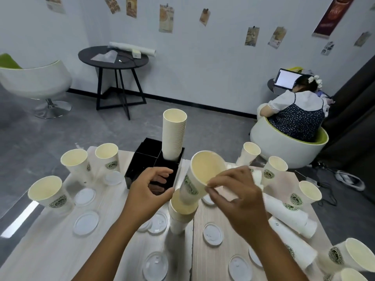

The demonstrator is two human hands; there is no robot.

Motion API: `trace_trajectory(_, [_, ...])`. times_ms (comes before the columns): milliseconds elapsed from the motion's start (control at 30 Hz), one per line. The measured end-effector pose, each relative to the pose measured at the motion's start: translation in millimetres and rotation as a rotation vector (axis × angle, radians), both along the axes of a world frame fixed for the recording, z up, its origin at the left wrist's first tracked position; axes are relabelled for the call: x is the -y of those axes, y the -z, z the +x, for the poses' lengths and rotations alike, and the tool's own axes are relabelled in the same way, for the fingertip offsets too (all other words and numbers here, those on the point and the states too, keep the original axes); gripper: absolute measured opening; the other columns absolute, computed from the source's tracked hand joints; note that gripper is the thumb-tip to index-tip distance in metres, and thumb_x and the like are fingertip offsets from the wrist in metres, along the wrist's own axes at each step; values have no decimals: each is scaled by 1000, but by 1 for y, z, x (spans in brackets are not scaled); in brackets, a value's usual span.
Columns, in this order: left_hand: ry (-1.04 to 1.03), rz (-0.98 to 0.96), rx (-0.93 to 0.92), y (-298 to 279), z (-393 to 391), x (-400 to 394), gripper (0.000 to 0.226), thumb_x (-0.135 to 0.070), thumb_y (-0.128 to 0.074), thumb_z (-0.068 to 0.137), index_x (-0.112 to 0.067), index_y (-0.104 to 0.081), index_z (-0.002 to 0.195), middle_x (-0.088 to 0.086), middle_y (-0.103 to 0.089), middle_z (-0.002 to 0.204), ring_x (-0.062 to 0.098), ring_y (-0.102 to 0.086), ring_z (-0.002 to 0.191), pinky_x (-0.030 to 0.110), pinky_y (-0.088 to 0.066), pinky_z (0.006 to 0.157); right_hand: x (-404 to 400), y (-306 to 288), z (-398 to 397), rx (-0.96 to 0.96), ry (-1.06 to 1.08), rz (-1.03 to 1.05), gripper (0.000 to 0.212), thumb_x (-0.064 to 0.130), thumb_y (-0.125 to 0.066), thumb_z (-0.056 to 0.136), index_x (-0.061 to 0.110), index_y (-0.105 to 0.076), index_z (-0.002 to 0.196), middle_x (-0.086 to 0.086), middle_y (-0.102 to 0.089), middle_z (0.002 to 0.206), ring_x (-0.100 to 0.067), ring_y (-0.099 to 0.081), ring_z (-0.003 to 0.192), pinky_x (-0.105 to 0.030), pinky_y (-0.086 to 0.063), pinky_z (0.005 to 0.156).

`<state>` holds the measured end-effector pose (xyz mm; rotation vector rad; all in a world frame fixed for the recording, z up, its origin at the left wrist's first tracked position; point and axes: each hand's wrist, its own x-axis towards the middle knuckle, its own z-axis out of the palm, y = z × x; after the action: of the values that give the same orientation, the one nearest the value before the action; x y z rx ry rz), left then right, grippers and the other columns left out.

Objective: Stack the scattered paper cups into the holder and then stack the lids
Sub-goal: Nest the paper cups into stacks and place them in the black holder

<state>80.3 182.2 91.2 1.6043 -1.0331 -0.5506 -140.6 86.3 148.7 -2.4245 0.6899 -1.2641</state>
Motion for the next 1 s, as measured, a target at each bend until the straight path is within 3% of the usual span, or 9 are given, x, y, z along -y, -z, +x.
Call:
trace_trajectory(233, [29,-36,39,9,-1,-12,57,-13,-89,78,-43,-65,120,-23,-66,116,7,-67,111,18,-56,91,-1,100,25,-288,-62,146,7,27,-79,85,24,-76,91,13,-66,93,-8,-45,95,-22,-42,78])
trace_trajectory(333, [38,-56,82,9,-5,-14,58,-15,-90,77,-46,-63,119,-22,-66,118,5,-65,114,15,-54,92,-8,118,25,-355,-60,270,26,47,-66,89,26,-77,99,14,-65,100,-4,-44,99,-16,-39,81])
trace_trajectory(467, [102,-85,116,5,-17,-8,55,-21,-90,76,-46,-64,118,-20,-65,119,9,-65,114,15,-53,92,-14,112,10,-228,17,442,32,50,-74,84,33,-74,111,22,-60,112,-4,-55,104,-8,-42,82])
trace_trajectory(567, [164,-77,128,4,-31,1,53,-27,-89,76,-45,-63,119,-22,-63,120,7,-64,113,15,-54,91,-14,95,-8,-104,92,503,31,42,-80,83,40,-69,112,22,-63,112,-11,-59,95,-13,-47,72])
trace_trajectory(700, [255,-93,155,8,-56,19,50,-26,-86,78,-38,-65,121,-23,-63,121,8,-63,113,18,-54,93,-14,75,-40,9,181,584,40,23,-86,82,41,-67,112,19,-64,112,-14,-60,94,-15,-47,72])
trace_trajectory(1000, [449,-82,161,25,-137,72,47,-32,-81,78,-43,-64,120,-19,-66,121,12,-64,115,20,-53,91,-1,97,-139,246,489,816,42,14,-84,83,39,-66,112,20,-66,109,-14,-61,89,-24,-49,70])
